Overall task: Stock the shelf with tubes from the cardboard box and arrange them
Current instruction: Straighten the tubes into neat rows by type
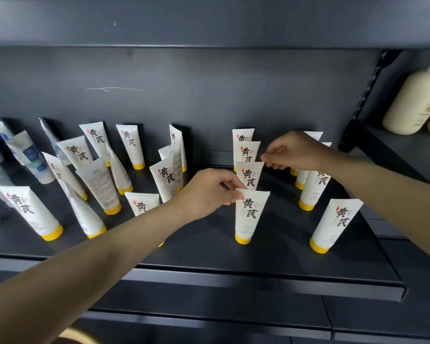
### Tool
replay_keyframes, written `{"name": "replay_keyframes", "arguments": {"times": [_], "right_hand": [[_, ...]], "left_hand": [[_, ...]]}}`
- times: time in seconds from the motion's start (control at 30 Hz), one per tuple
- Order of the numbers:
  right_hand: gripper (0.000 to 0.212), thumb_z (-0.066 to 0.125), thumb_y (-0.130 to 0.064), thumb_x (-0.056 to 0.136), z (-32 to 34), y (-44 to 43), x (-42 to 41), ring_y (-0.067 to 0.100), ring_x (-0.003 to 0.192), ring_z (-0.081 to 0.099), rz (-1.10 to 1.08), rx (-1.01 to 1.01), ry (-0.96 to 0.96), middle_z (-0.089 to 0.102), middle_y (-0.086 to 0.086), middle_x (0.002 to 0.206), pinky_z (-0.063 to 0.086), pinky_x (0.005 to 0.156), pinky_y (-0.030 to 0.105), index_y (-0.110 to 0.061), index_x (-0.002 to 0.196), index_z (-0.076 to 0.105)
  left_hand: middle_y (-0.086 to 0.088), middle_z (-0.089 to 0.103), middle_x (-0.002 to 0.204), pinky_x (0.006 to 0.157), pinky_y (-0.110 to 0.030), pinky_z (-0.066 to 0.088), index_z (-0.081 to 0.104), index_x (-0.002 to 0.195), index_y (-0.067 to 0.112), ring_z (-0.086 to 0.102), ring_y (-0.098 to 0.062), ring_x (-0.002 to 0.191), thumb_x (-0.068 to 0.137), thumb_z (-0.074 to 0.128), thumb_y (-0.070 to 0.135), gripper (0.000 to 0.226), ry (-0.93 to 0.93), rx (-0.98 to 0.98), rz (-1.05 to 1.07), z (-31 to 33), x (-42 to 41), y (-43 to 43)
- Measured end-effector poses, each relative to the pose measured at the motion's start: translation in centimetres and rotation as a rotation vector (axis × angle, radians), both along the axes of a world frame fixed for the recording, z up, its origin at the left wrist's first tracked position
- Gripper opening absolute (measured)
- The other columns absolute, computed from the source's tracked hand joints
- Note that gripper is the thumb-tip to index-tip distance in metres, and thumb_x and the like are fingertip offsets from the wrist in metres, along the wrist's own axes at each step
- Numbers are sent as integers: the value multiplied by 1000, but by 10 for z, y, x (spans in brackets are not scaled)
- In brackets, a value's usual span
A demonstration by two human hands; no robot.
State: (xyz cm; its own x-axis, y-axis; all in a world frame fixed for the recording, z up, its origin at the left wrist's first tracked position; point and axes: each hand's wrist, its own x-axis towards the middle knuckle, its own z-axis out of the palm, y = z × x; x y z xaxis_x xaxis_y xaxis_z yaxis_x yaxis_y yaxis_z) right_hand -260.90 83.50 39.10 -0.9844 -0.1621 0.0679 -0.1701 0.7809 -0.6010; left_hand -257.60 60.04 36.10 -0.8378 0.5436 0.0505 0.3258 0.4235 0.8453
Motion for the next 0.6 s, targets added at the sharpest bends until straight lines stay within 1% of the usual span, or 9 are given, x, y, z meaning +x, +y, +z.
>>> {"name": "replay_keyframes", "arguments": {"times": [0.17, 0.23, 0.33, 0.47, 0.6], "right_hand": [[20, 62, -25, 90, 3, 5, 2, 19, 79, 70, -31, 23, -17, 73, 2, 84, 58, 75, 29, -8, 95, 71], [20, 62, -25, 90, 3, 6, 2, 18, 78, 70, -45, 34, -17, 73, 2, 84, 58, 75, 29, -7, 95, 71], [21, 62, -24, 90, 2, 7, 0, 19, 79, 70, -56, 23, -23, 73, 4, 84, 58, 76, 31, -6, 94, 70], [21, 62, -25, 90, 2, 8, -6, 18, 80, 70, -70, 24, -30, 73, 4, 86, 58, 78, 32, -6, 96, 70], [16, 62, -23, 90, 5, 9, -17, 20, 83, 69, -102, 10, -13, 72, 4, 87, 57, 83, 37, -9, 94, 68]], "left_hand": [[3, 71, 89, 78, -30, 57, 70, 90, 18, 67, -17, 82, 84, 69, 11, 9, 51, -30, -12, -1, 1, 5], [6, 70, 87, 77, -28, 57, 71, 90, 17, 67, -16, 81, 84, 69, 12, 8, 67, -41, -15, -1, 0, 5], [8, 68, 82, 77, -28, 57, 70, 88, 17, 67, -19, 80, 84, 69, 12, 7, 71, -34, -19, -1, -2, 0], [6, 69, 87, 78, -28, 57, 70, 90, 17, 68, -21, 82, 84, 69, 13, 7, 51, -40, -35, -1, -5, -3], [1, 71, 90, 76, -24, 56, 70, 90, 16, 67, -20, 83, 84, 69, 13, 7, 24, -43, -42, 0, -6, -2]]}}
